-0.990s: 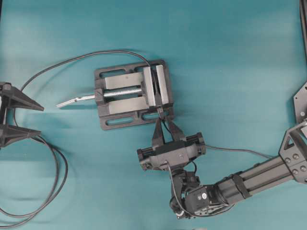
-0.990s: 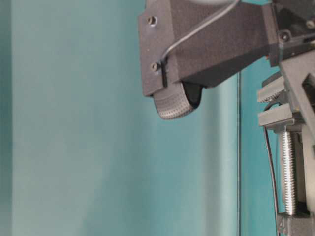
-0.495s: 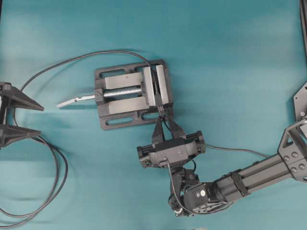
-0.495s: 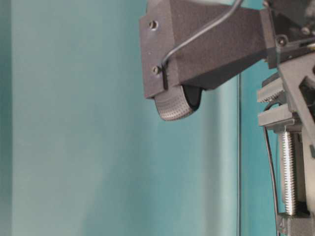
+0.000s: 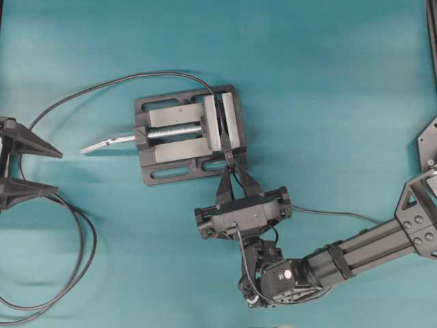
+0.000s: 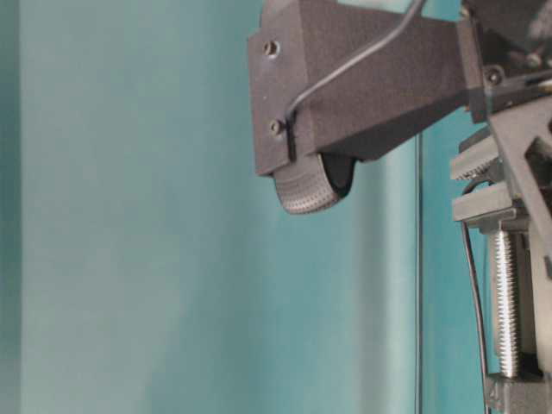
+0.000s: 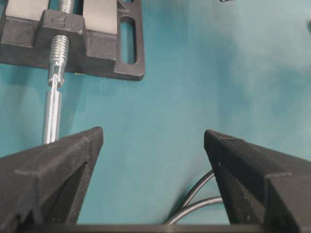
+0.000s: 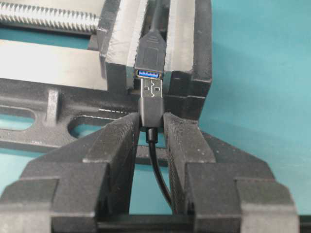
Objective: Insert the USB cable into the fixed female connector.
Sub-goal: 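Align the USB plug above the blue port with the right gripper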
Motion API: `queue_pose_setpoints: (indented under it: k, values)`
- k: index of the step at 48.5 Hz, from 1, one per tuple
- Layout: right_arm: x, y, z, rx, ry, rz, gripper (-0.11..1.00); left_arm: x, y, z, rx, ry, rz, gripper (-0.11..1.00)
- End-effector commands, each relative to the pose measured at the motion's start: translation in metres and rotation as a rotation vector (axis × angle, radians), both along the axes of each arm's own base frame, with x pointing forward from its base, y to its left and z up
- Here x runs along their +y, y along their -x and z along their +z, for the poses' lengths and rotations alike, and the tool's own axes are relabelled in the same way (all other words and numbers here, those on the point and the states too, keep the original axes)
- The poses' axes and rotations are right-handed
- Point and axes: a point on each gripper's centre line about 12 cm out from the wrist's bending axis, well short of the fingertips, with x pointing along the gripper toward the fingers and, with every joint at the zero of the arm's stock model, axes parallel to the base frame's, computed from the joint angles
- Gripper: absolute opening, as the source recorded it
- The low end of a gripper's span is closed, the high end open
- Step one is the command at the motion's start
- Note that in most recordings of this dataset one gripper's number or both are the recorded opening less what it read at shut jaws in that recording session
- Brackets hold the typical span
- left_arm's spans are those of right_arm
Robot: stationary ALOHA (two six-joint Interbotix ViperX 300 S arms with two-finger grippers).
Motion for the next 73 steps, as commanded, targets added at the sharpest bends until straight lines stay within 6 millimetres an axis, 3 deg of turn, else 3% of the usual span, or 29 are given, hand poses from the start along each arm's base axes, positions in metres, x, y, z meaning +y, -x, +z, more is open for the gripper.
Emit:
queue_pose_setpoints:
  k: [1,73]
  values:
    - [-0.0008,-0.0055,0.0132,-0.036,-0.018,-0.010,0.21,0.0000,-0.0026,0.0038,-0.002,0.011,0.007,1.00]
    - [-0.0080,-0.0072,0.0176,-0.024,-0.005,-0.029,0.21,0.0000,-0.0026,0.0038,-0.002,0.010,0.006,1.00]
